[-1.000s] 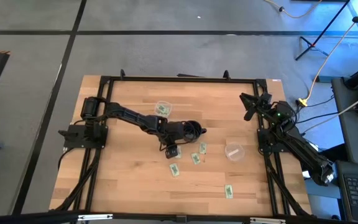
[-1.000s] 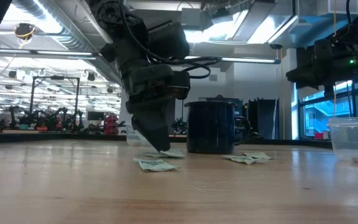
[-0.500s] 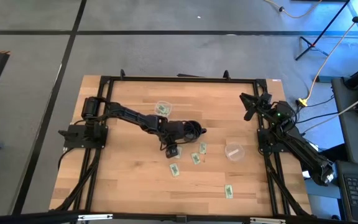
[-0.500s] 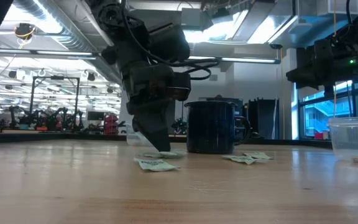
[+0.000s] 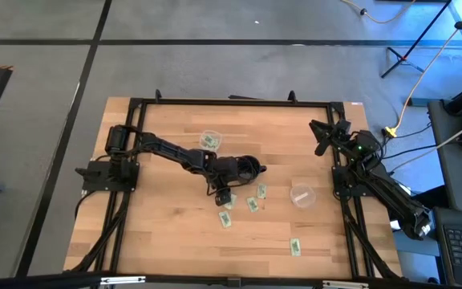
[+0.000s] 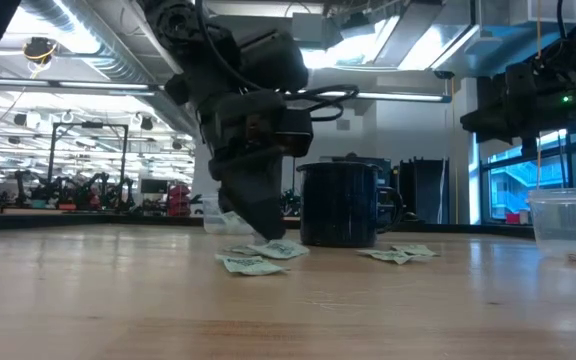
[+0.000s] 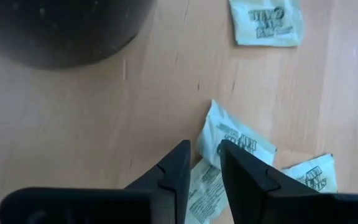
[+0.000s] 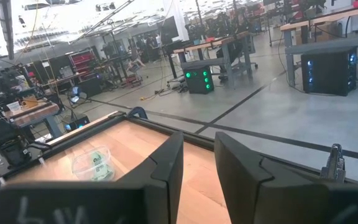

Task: Pick and place items into bin
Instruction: Put the green stevia packet into the top transparent bin

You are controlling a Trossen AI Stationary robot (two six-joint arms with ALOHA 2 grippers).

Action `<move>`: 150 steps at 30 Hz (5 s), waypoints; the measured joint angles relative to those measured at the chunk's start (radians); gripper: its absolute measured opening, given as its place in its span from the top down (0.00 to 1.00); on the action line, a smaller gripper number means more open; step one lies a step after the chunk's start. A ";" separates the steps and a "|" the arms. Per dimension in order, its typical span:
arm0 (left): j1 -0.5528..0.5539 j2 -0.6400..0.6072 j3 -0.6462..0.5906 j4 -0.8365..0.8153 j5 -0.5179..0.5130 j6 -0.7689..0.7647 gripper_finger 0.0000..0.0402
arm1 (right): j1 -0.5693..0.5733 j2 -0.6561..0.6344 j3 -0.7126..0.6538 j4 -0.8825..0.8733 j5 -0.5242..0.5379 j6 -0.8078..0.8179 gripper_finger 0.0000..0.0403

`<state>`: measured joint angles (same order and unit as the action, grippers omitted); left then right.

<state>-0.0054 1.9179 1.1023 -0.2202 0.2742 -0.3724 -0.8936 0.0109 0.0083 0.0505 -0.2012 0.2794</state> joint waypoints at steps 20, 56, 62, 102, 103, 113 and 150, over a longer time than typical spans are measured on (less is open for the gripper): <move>-0.001 0.029 0.003 0.034 0.016 -0.007 0.65 | 0.000 0.000 0.000 0.000 0.000 0.000 0.76; 0.052 -0.112 0.000 -0.081 0.118 0.060 0.99 | 0.000 0.000 0.000 0.000 0.000 0.000 0.76; 0.108 -0.299 0.001 -0.245 -0.022 0.088 0.99 | 0.000 0.000 0.000 0.000 0.000 0.000 0.76; 0.393 -0.281 -0.002 -0.311 -0.440 0.263 0.83 | 0.000 0.000 0.000 0.000 0.000 -0.004 0.76; 0.393 -0.296 -0.002 -0.315 -0.448 0.263 0.81 | 0.000 0.000 0.000 0.000 0.000 -0.004 0.76; 0.314 -0.468 -0.002 -0.308 -0.263 0.361 0.70 | 0.000 0.000 0.000 0.000 0.000 -0.007 0.76; -0.145 -0.059 -0.001 -0.252 -0.283 0.516 0.76 | 0.000 0.000 0.000 0.000 0.000 -0.022 0.76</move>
<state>-0.1509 1.8592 1.1011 -0.4725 -0.0085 0.1436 -0.8936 0.0109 0.0082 0.0502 -0.2009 0.2573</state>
